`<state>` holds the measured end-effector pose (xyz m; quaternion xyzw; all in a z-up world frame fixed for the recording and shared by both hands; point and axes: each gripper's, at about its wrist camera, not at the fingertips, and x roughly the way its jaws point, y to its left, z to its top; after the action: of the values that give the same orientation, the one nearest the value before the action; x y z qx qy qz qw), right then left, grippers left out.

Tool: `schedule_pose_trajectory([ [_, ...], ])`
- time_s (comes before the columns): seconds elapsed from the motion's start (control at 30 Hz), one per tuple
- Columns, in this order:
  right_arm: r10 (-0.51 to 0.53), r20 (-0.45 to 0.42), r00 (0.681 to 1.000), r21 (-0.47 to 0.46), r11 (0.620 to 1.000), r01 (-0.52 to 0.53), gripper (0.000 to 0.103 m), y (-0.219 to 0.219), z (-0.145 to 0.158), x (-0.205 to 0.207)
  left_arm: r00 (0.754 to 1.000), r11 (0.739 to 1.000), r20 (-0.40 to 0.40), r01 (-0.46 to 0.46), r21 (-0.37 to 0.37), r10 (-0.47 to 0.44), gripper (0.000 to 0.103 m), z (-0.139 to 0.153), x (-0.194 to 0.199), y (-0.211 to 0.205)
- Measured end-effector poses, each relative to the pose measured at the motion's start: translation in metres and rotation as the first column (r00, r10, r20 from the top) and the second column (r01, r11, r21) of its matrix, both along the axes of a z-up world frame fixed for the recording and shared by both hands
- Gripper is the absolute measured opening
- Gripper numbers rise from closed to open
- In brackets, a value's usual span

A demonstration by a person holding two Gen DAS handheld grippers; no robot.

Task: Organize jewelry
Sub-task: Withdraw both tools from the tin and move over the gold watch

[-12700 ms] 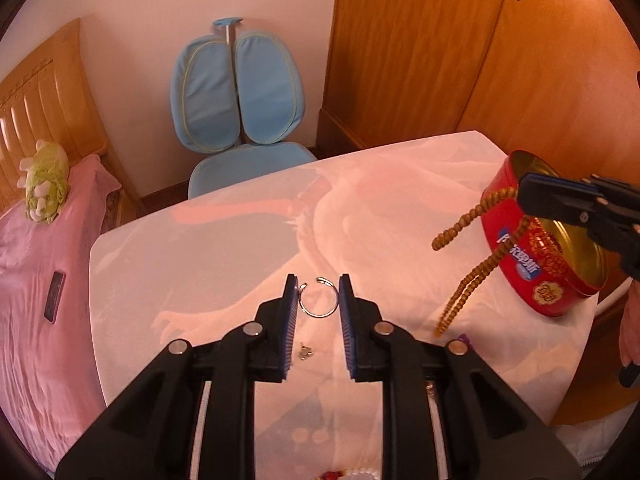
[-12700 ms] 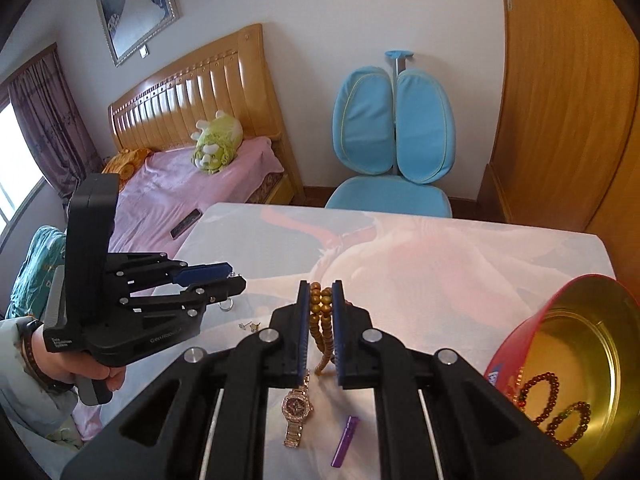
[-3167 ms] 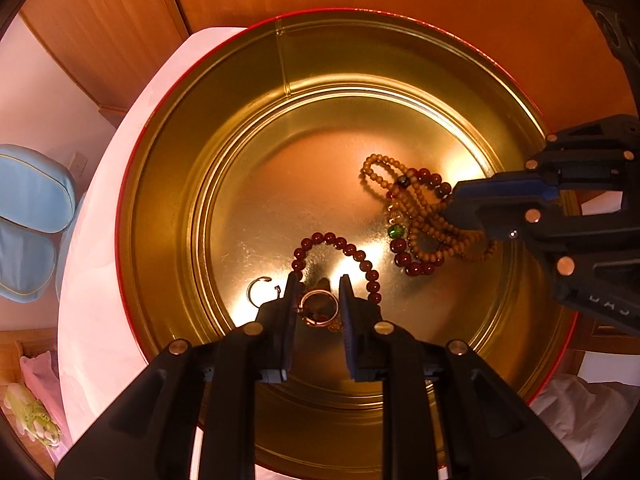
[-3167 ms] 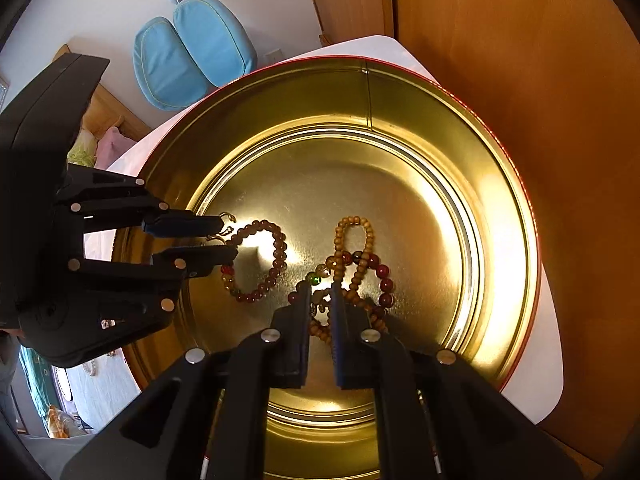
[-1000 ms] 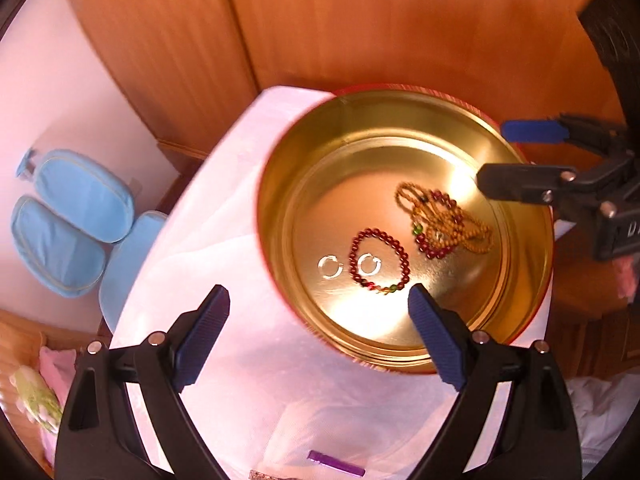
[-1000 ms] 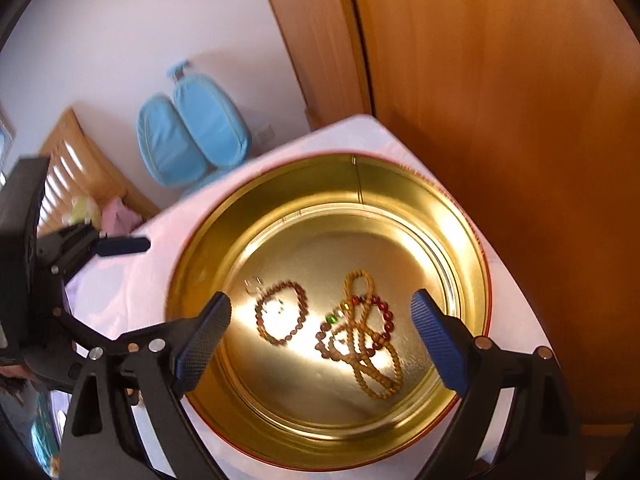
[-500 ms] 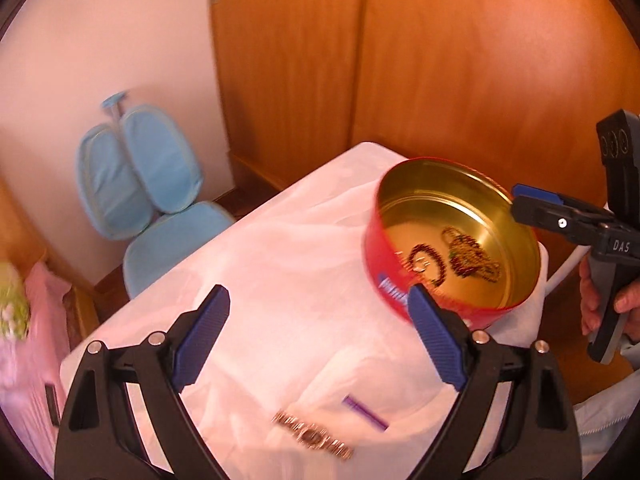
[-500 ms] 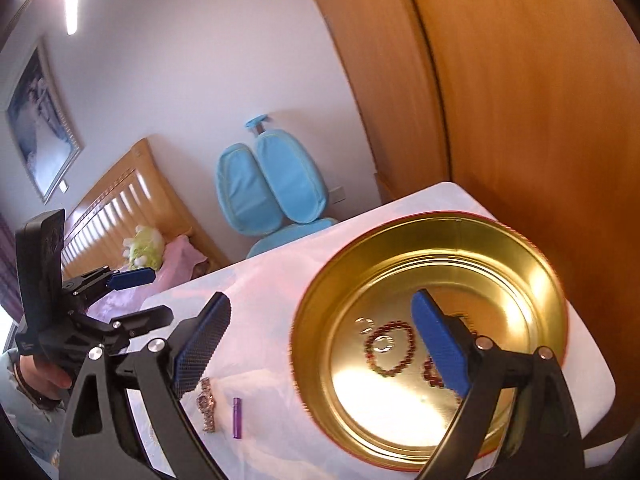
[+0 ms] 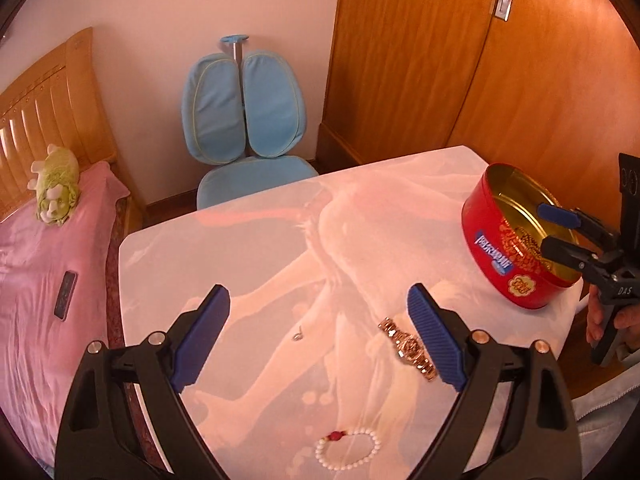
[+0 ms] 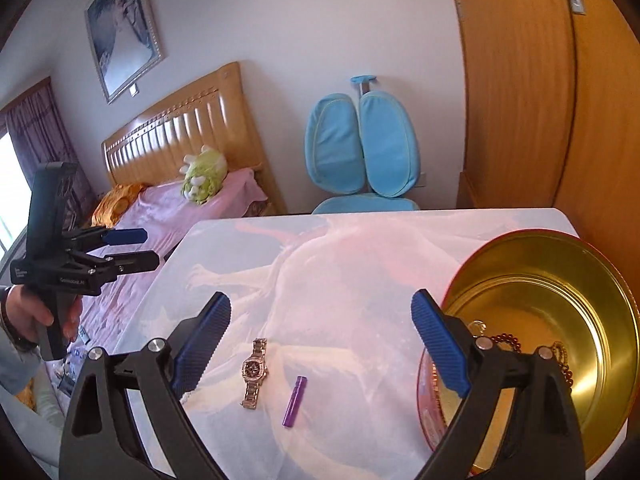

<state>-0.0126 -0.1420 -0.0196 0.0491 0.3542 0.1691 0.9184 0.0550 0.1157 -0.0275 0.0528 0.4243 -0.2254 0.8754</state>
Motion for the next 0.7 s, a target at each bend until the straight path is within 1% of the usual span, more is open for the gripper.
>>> schedule_pose_trajectory([
  [0.13, 0.067, -0.037, 0.997, -0.016, 0.998, -0.067, 0.093, 0.027, -0.012, 0.005, 1.000, 0.999, -0.017, -0.005, 0.051, 0.006, 0.088, -0.018, -0.007, 0.013],
  [0.3, 0.123, -0.081, 0.989, -0.031, 0.992, -0.126, 0.093, 0.054, -0.028, 0.012, 0.998, 0.998, -0.065, 0.011, 0.066, -0.007, 0.088, -0.044, -0.006, 0.017],
  [0.37, 0.146, -0.111, 0.983, -0.038, 0.988, -0.151, 0.093, 0.065, -0.036, 0.016, 0.997, 0.997, -0.067, 0.039, 0.069, -0.034, 0.088, -0.054, -0.004, 0.013],
  [0.43, 0.160, -0.143, 0.977, -0.056, 0.984, -0.169, 0.093, 0.074, -0.047, 0.021, 0.996, 0.993, -0.056, 0.070, 0.092, -0.065, 0.088, -0.066, -0.002, 0.007],
  [0.5, 0.167, -0.172, 0.971, -0.080, 0.980, -0.182, 0.093, 0.084, -0.060, 0.021, 0.994, 0.986, -0.043, 0.104, 0.131, -0.100, 0.088, -0.078, 0.002, 0.001],
  [0.57, 0.166, -0.194, 0.967, -0.115, 0.975, -0.190, 0.093, 0.092, -0.074, 0.022, 0.989, 0.977, -0.045, 0.143, 0.161, -0.138, 0.088, -0.091, 0.007, -0.004],
  [0.7, 0.147, -0.218, 0.965, -0.159, 0.970, -0.184, 0.093, 0.104, -0.093, 0.021, 0.978, 0.961, -0.051, 0.208, 0.184, -0.201, 0.088, -0.109, 0.015, -0.009],
])
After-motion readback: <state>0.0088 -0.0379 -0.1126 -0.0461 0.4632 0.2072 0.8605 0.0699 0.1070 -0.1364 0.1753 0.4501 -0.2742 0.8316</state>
